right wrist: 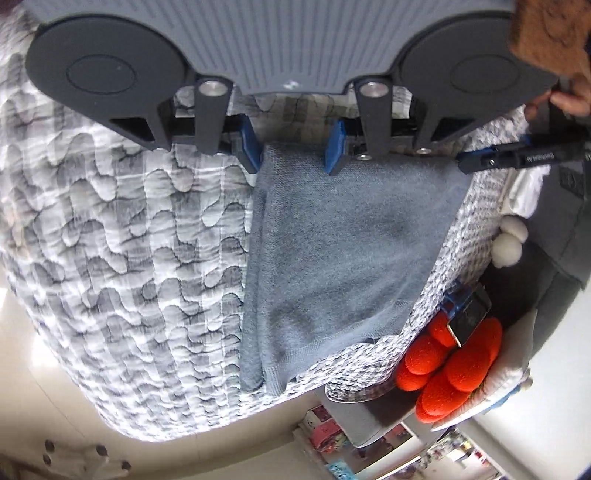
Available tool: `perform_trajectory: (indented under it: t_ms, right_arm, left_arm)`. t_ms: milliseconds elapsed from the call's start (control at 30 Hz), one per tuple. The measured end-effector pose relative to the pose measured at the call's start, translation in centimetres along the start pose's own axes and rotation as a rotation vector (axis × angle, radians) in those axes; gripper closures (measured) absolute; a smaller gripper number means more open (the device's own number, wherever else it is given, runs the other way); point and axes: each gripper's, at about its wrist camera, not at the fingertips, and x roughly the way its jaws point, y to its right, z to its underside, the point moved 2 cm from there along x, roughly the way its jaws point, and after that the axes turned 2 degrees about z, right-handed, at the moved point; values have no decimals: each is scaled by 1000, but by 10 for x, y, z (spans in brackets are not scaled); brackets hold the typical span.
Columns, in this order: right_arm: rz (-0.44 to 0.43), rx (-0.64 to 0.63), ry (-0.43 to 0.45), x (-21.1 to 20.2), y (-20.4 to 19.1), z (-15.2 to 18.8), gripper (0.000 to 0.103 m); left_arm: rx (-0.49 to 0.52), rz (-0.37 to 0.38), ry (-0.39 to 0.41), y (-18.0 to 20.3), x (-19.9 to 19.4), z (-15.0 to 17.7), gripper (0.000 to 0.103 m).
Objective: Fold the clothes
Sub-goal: 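Move both open grippers to the folded edge of the sweater, then close both grippers on the folded edge of the sweater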
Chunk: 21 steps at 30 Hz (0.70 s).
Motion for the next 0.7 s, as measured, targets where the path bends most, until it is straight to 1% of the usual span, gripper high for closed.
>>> perform_trajectory:
  t_ms: [67,133,167,200,233,300,333,367,500,600,700]
  right_arm:
    - [-43,98,-3,-1,9,-2,58]
    - [-62,144,-1,-2,12,-2,58]
    - [-62,155,3,-3,13,-2,58]
    - [-57,160,10,-4,13,-1,58]
    - [-52,165,17,-5,12,-1,60]
    - [-31,170,25,-6,12,-1,80]
    - [-24,173,29,-7,12,-2,83]
    - [-22,171,35,-8,11,-3,84]
    - [-46,152,85,-17,2,-10,87]
    - [-58,163,116,-22,1,-16,89]
    - [-76,184,146,-25,-1,-23,89]
  left_arm:
    - [10,-8,5,2,0,0,47]
    - [8,-14,9,2,1,0,52]
    - [3,-16,11,1,1,0,61]
    - [-4,-17,13,0,2,0,67]
    - [-17,-14,15,-1,2,-1,69]
    - [-35,-14,26,-2,1,-2,81]
    - [-40,-10,34,-2,-1,-2,83]
    - [-45,-7,43,-2,-2,-2,86]
    - [-77,27,83,-3,-13,-5,90]
    - [-99,52,112,-1,-21,-11,91]
    - [-115,60,136,2,-23,-21,91]
